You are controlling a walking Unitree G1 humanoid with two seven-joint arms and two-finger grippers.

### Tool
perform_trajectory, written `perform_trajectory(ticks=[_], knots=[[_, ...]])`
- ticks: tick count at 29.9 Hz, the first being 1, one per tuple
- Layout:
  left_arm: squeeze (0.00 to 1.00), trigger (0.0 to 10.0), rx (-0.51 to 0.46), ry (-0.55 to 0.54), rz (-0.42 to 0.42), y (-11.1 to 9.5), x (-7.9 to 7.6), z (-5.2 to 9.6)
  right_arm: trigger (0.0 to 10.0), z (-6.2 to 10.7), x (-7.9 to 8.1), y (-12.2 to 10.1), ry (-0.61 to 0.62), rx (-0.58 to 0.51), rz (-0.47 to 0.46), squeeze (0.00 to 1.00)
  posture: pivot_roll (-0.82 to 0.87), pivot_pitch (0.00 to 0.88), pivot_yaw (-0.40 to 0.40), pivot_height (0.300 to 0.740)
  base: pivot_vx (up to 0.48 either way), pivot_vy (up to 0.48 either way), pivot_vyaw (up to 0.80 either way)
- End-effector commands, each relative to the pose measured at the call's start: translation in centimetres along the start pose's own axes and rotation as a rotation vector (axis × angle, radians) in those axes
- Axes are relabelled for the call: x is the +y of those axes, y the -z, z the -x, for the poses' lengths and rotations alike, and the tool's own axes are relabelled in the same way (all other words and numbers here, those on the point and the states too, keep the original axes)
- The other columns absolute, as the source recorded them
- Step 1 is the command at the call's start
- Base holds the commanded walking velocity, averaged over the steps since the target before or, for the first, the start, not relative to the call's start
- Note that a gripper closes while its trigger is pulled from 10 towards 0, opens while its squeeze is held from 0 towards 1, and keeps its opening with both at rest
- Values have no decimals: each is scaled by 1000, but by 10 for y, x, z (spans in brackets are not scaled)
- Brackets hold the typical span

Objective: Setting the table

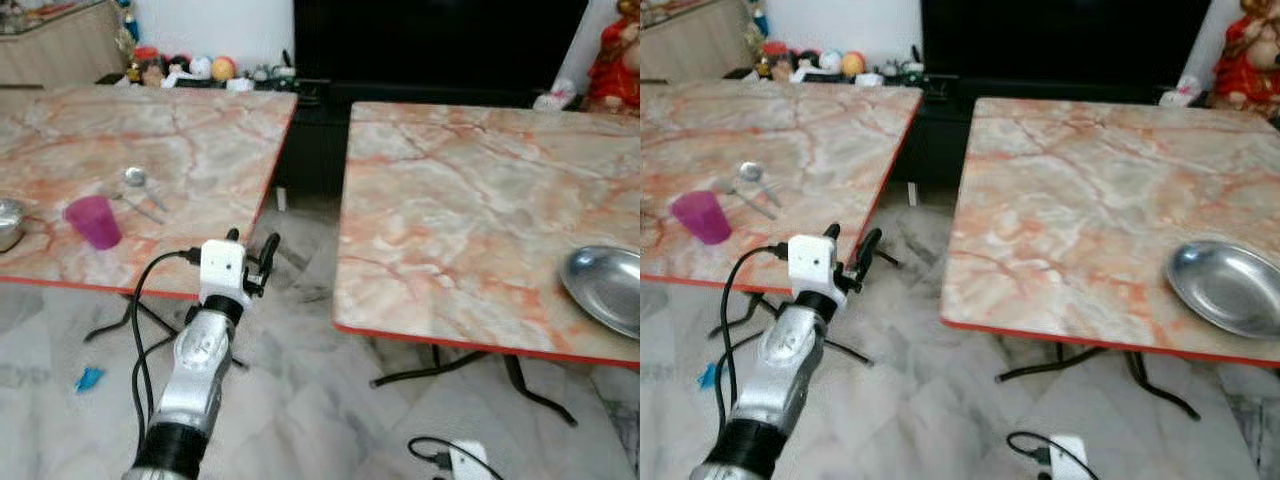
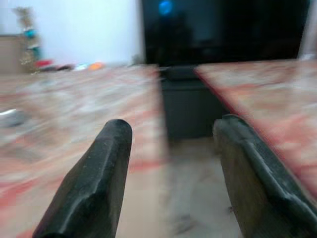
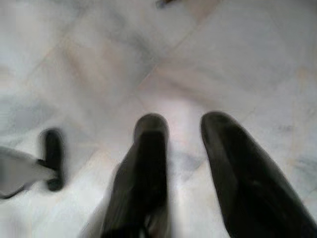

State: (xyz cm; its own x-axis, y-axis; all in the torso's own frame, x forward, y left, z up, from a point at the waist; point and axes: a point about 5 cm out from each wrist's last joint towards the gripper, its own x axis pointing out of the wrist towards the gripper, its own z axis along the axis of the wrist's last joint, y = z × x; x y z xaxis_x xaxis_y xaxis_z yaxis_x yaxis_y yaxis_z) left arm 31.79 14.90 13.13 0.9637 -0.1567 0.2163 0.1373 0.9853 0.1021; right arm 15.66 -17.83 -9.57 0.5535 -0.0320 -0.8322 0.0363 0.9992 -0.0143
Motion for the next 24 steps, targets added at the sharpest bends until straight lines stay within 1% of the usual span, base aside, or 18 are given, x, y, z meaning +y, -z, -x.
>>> perform_trajectory(ticks=[1,5,9,12,14,19,24], knots=[[0,10000,-15,7,4,-3,-3,-3,10000,1,-1,4,0,12,-4,0,107,0,-22,740,0,337,0],[0,10000,-17,11,5,-4,-4,-3,10000,1,0,5,-7,20,1,0,108,0,-20,740,0,343,0],[0,10000,-18,12,4,-5,-4,-4,10000,0,0,3,-13,17,41,0,106,0,-18,740,0,341,0],[0,10000,-20,9,4,-6,-4,-5,10000,0,0,2,-15,17,29,0,107,0,-17,740,0,341,0],[0,10000,-19,9,4,-6,-4,-5,10000,0,0,2,-19,18,51,0,106,0,-18,740,0,341,0],[0,10000,-19,9,4,-6,-4,-4,10000,0,-1,2,-13,19,41,0,107,0,-19,740,0,340,485],[0,10000,-21,10,0,-7,-4,-5,10000,0,-1,2,-13,21,45,0,105,0,-19,740,0,339,0]])
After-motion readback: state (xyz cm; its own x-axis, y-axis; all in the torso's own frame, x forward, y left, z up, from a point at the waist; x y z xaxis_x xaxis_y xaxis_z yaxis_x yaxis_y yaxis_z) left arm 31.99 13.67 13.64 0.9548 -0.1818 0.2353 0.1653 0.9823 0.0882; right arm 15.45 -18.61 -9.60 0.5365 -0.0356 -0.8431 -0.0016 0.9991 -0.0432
